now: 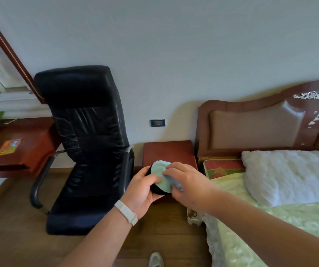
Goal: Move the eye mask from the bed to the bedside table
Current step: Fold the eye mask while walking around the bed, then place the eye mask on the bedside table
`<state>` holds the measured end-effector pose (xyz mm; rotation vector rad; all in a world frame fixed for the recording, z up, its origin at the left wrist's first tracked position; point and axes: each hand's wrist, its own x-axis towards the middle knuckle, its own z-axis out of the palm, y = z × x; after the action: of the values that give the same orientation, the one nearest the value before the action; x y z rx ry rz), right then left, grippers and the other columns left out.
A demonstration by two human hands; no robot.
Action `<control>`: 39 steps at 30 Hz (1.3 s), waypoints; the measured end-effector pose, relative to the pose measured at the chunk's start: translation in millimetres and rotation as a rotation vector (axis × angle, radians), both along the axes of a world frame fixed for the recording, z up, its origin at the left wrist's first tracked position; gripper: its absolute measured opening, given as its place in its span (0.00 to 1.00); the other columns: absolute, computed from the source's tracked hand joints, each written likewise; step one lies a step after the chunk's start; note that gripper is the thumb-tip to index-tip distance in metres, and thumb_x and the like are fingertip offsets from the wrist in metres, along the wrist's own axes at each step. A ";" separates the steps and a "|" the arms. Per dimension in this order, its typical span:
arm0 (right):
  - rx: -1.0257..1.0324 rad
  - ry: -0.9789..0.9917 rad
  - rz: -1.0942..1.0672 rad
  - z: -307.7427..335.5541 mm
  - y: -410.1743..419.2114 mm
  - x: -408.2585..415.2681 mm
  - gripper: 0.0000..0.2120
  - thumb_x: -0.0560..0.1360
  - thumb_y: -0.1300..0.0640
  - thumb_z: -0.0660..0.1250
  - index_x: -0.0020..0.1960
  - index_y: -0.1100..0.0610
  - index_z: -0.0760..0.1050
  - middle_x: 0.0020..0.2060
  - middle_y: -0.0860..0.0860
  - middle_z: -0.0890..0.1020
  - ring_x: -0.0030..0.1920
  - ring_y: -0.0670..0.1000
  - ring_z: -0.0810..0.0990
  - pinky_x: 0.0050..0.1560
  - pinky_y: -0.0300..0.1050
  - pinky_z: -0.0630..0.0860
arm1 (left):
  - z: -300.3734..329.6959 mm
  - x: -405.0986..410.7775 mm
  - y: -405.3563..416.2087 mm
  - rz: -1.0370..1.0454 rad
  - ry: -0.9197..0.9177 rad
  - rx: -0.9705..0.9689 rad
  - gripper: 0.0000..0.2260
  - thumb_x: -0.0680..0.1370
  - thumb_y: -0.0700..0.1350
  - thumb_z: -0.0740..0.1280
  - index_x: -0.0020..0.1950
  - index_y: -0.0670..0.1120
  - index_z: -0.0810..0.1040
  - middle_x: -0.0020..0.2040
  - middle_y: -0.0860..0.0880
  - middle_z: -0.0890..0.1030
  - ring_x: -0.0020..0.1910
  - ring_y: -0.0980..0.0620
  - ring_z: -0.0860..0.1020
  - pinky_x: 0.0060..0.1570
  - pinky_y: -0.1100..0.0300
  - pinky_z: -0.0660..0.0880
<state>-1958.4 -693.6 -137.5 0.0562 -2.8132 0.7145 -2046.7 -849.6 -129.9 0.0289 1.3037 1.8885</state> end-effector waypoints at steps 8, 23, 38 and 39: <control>0.025 -0.031 -0.079 7.6 20.9 -118.9 0.21 0.72 0.57 0.66 0.65 0.50 0.71 0.62 0.46 0.74 0.61 0.51 0.72 0.60 0.41 0.68 | -1.7 -127.0 26.7 -0.044 -0.056 0.039 0.16 0.77 0.31 0.62 0.63 0.41 0.78 0.61 0.34 0.79 0.56 0.38 0.81 0.45 0.46 0.81; 0.036 -0.057 -0.052 0.0 51.4 -268.4 0.21 0.70 0.55 0.62 0.64 0.51 0.72 0.62 0.49 0.74 0.63 0.53 0.71 0.64 0.45 0.68 | -15.2 -276.5 50.0 -0.026 -0.116 0.093 0.18 0.77 0.30 0.61 0.65 0.41 0.77 0.61 0.36 0.80 0.61 0.36 0.79 0.51 0.42 0.81; -0.087 -0.095 0.047 -59.6 175.2 -396.1 0.20 0.69 0.60 0.68 0.61 0.55 0.75 0.60 0.54 0.75 0.56 0.57 0.76 0.59 0.42 0.68 | -65.5 -397.5 168.3 0.048 -0.107 -0.153 0.15 0.78 0.32 0.63 0.63 0.42 0.79 0.59 0.37 0.82 0.57 0.39 0.81 0.47 0.45 0.81; -0.101 -0.105 0.038 -64.3 185.9 -401.6 0.20 0.69 0.60 0.68 0.61 0.55 0.75 0.60 0.54 0.75 0.56 0.56 0.76 0.59 0.42 0.68 | -69.1 -405.8 179.0 0.041 -0.102 -0.176 0.15 0.78 0.33 0.63 0.63 0.42 0.79 0.60 0.37 0.82 0.58 0.38 0.80 0.48 0.45 0.81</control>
<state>-2360.0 -507.7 -201.8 0.0558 -2.8771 0.8917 -2452.5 -670.6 -198.9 -0.1839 1.4036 1.7784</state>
